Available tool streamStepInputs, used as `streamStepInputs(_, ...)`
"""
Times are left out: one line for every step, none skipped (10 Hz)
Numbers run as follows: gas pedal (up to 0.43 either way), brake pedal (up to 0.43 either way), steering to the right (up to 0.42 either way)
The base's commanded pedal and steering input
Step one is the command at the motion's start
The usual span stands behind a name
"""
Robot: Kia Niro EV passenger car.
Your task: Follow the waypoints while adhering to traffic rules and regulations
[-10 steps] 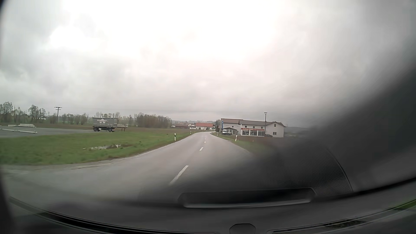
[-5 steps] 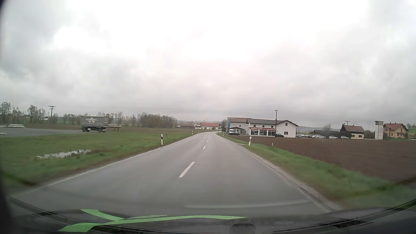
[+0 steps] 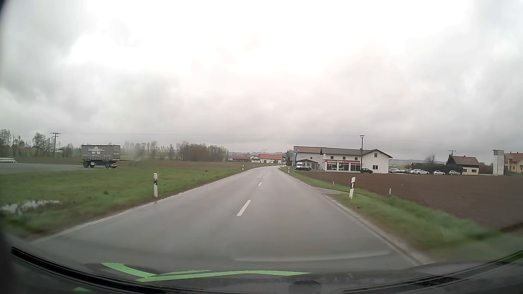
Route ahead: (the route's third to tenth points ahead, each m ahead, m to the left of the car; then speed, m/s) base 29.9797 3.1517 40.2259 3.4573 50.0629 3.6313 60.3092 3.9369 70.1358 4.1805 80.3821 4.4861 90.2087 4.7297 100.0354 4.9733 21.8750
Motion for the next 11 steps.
streamStepInputs(0.138, 0.000, -0.001)
streamStepInputs(0.138, 0.000, -0.001)
streamStepInputs(0.138, 0.000, -0.003)
streamStepInputs(0.130, 0.000, -0.004)
streamStepInputs(0.118, 0.000, -0.004)
streamStepInputs(0.098, 0.000, -0.004)
streamStepInputs(0.079, 0.000, -0.005)
streamStepInputs(0.067, 0.000, -0.006)
streamStepInputs(0.067, 0.000, -0.006)
streamStepInputs(0.067, 0.000, -0.006)
streamStepInputs(0.067, 0.000, -0.006)
